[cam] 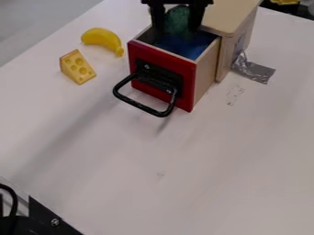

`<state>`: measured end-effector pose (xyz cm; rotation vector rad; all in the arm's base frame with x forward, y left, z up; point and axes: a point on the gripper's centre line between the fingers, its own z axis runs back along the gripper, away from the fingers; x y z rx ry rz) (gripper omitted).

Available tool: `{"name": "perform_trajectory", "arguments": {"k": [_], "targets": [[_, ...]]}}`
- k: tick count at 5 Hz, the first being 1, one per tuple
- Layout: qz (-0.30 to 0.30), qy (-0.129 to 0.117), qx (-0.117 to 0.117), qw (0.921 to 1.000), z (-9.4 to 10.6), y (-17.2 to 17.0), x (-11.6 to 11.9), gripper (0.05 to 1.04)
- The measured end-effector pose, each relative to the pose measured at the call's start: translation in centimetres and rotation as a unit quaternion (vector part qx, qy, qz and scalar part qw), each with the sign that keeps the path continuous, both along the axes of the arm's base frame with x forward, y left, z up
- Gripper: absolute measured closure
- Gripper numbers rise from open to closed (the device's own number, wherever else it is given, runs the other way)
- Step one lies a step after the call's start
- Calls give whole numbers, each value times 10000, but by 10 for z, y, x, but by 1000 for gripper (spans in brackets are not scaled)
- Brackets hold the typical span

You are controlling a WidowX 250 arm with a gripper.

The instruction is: Move the green object into the drawer

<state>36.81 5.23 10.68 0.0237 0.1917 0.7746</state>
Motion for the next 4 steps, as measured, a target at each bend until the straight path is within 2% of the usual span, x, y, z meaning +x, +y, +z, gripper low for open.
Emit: {"name": "perform_trajectory", "arguments": {"k": [1, 2, 4], "targets": [[-30, -54, 4, 10000, 6, -1, -3, 208], [-16, -61, 6, 10000, 11, -1, -4, 73], [19, -116, -84, 9999, 28, 1, -1, 83]]}}
